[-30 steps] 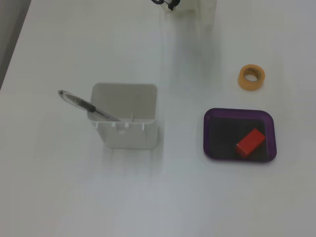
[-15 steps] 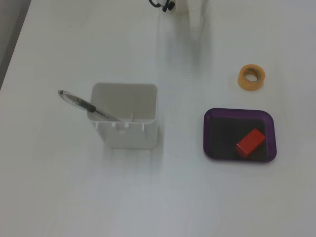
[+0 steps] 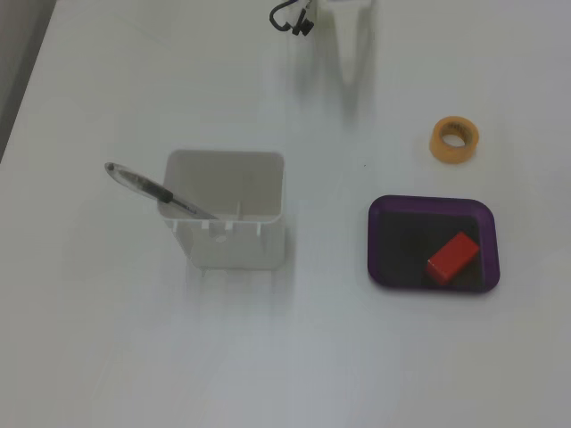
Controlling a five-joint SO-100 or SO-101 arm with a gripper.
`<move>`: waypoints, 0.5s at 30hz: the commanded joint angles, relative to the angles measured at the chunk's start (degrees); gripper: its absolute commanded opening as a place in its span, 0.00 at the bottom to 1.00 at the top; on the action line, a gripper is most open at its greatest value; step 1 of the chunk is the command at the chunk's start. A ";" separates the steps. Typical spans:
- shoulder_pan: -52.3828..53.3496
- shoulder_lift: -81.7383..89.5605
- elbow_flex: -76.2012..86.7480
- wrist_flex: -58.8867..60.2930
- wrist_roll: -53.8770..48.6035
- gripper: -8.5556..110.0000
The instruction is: Pick up the red cube and place it in the box.
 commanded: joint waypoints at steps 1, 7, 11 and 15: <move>1.14 0.18 2.64 -3.60 -0.44 0.20; 7.47 0.97 10.99 -6.42 -0.44 0.20; 8.44 1.05 11.16 -6.06 -0.53 0.20; 8.09 1.05 11.95 -6.33 -7.47 0.20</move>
